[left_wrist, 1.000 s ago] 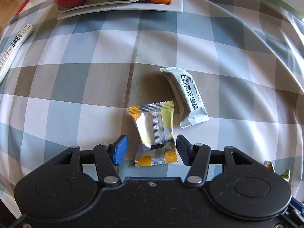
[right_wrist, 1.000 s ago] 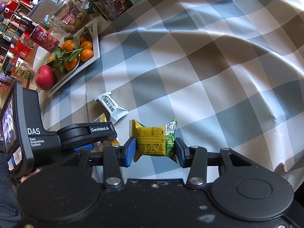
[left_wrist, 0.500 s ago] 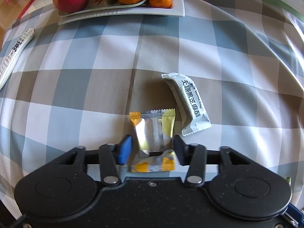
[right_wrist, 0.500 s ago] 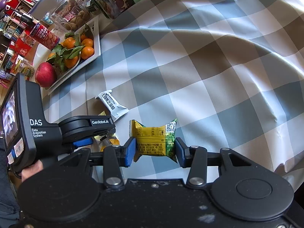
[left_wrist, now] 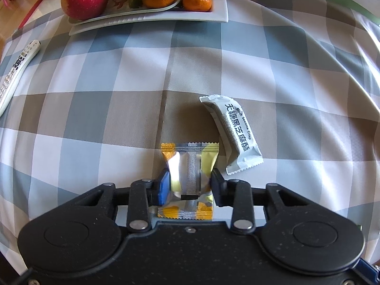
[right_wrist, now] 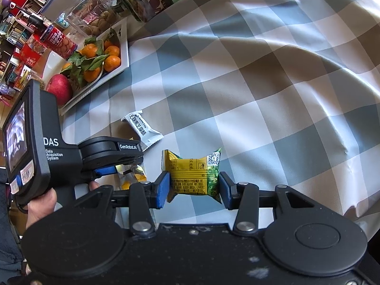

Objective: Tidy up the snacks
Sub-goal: 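Carry both held packets over the gold tray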

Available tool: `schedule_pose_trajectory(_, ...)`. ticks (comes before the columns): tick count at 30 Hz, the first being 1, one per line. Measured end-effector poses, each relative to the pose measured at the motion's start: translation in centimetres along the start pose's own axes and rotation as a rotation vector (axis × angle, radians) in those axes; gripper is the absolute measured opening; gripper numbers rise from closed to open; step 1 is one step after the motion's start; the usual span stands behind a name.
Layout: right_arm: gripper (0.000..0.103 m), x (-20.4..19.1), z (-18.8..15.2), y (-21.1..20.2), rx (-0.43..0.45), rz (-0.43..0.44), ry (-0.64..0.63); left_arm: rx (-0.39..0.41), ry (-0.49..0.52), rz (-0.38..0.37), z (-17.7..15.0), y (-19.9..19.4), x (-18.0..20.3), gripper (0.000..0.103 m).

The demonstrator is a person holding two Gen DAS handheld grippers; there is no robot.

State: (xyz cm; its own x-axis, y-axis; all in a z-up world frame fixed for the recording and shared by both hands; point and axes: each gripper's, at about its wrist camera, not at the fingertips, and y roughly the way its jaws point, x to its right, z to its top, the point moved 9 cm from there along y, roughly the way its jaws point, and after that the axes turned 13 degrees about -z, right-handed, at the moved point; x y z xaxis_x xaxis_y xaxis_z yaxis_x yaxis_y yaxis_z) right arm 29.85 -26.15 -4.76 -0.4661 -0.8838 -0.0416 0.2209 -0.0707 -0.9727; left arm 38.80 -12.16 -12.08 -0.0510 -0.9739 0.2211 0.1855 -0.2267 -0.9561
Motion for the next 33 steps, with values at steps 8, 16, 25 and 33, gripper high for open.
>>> schedule_pose_trajectory(8, 0.047, -0.2, 0.0, 0.1, 0.003, -0.005, -0.014, -0.026, 0.002, -0.018, -1.0, -2.0, -0.1, 0.044)
schedule_pose_trajectory(16, 0.047, -0.2, -0.2, 0.6, 0.001, -0.03, -0.027, -0.079, -0.033, -0.089, -4.5, -5.1, -1.3, 0.044)
schedule_pose_trajectory(25, 0.047, -0.5, -0.6, 1.1, 0.002, -0.059, -0.06, -0.082, -0.044, -0.102, -9.5, -8.9, -3.9, 0.044)
schedule_pose_trajectory(33, 0.047, -0.5, -1.0, 1.2, 0.009, -0.071, -0.091, -0.084, -0.049, -0.085, -14.7, -10.9, -6.0, 0.044)
